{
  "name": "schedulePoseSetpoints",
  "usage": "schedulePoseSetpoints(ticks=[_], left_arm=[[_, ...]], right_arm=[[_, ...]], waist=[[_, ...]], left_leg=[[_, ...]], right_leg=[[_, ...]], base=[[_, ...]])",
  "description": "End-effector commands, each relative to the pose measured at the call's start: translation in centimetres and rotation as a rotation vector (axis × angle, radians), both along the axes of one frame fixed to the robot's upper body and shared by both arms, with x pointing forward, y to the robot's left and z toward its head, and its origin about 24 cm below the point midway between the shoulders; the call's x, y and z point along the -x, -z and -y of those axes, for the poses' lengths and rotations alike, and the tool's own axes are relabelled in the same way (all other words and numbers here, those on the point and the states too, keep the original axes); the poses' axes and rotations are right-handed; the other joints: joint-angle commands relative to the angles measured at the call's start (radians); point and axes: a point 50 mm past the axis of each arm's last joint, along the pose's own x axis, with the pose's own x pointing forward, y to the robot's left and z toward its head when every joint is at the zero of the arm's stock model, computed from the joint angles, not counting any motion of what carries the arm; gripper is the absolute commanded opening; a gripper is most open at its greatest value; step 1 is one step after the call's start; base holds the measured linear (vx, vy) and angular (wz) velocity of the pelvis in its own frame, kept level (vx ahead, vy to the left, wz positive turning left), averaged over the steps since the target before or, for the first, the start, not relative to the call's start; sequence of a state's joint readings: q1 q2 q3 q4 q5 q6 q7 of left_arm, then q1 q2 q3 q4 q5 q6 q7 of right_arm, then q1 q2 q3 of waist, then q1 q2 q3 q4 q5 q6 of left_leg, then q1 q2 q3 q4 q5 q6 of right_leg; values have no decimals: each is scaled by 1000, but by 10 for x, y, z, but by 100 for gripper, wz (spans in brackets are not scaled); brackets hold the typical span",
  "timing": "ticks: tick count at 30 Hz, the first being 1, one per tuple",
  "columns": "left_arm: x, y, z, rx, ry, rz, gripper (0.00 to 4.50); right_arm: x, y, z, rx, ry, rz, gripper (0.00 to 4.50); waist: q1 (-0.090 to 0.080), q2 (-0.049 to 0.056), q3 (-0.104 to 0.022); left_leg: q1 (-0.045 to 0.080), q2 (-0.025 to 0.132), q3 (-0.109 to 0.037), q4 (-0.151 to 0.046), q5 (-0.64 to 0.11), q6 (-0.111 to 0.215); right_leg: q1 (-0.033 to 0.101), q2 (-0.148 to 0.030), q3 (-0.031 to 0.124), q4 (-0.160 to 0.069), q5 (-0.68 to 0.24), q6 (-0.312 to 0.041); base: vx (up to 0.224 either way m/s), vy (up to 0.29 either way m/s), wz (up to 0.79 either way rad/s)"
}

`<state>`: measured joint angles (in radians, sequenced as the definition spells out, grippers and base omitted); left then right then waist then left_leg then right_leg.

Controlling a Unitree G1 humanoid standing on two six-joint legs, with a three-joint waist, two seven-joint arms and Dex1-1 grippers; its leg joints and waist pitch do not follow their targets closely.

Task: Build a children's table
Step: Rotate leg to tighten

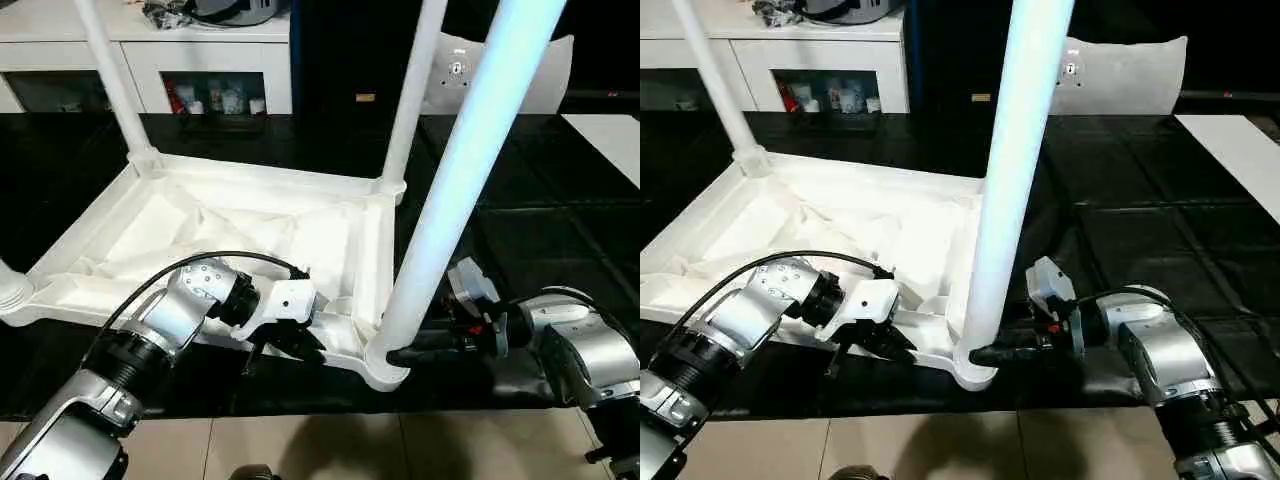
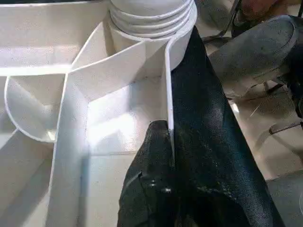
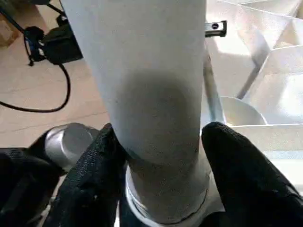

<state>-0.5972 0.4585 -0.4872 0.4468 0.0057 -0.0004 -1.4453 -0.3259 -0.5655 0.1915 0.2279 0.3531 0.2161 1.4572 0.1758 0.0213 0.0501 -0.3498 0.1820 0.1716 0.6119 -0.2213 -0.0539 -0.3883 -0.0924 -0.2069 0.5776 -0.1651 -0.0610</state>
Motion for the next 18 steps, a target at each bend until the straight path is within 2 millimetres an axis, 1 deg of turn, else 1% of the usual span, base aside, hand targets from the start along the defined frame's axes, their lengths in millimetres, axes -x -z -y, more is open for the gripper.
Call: schedulePoseSetpoints(ticks=[1,4,6,7,8,10,13,14,15,16,17,18], left_arm=[[1,-7,9,-10,94,20,0],[0,-6,9,-8,93,17,0],[0,-5,8,-8,90,13,0],[0,-5,8,-6,87,9,0],[1,-5,7,-1,82,2,0],[1,-4,7,9,61,-9,0],[-1,-4,10,33,2,-16,0],[-3,-5,13,55,-56,-16,0],[-5,-6,15,66,-104,-10,0],[-5,-6,15,66,-104,-10,0],[-7,-6,19,75,-173,-9,0],[-7,-6,19,75,-176,-9,0]], right_arm=[[-1,-9,-1,2,-37,21,240],[1,-9,-2,-2,-49,3,211],[2,-8,-2,-6,-52,-5,202],[3,-8,-3,-12,-52,-14,202],[3,-8,-3,-20,-52,-23,195],[5,-8,-5,-47,-42,-42,194],[7,-8,-9,-71,-14,-62,194],[7,-6,-12,-72,22,-59,194],[5,-5,-15,-69,62,-54,194],[5,-5,-15,-69,62,-54,194],[-1,-1,-19,-47,158,-22,194],[-1,-1,-19,-46,163,-21,194]], waist=[[-5,-10,-74],[-4,-10,-74],[-4,-10,-75],[-3,-9,-73],[-3,-10,-73],[-3,-11,-73],[-3,-10,-68],[-4,-10,-67],[-7,-11,-64],[-7,-10,-62],[-12,-11,-62],[-15,-11,-61]], left_leg=[[2,69,-24,-68,-101,66],[1,69,-24,-68,-97,63],[1,70,-25,-68,-93,63],[1,70,-25,-69,-94,64],[2,71,-26,-69,-94,64],[2,71,-25,-69,-95,63],[3,68,-24,-71,-105,57],[4,67,-23,-71,-109,52],[5,67,-23,-72,-118,47],[9,66,-24,-72,-125,42],[9,64,-24,-73,-136,33],[10,62,-25,-72,-140,29]], right_leg=[[61,-96,86,-85,-356,8],[62,-96,85,-86,-360,18],[61,-96,85,-85,-354,17],[59,-96,85,-85,-352,16],[60,-96,85,-84,-349,15],[60,-96,86,-84,-350,14],[59,-95,83,-93,-385,28],[59,-96,82,-95,-400,35],[57,-96,81,-101,-422,41],[56,-96,77,-104,-440,46],[58,-96,74,-109,-464,56],[56,-95,73,-111,-471,58]], base=[[0,0,0],[0,0,0],[0,0,0],[0,0,0],[0,0,0],[0,0,0],[0,0,0],[0,0,0],[0,0,0],[0,0,0],[0,0,0],[0,0,0]])
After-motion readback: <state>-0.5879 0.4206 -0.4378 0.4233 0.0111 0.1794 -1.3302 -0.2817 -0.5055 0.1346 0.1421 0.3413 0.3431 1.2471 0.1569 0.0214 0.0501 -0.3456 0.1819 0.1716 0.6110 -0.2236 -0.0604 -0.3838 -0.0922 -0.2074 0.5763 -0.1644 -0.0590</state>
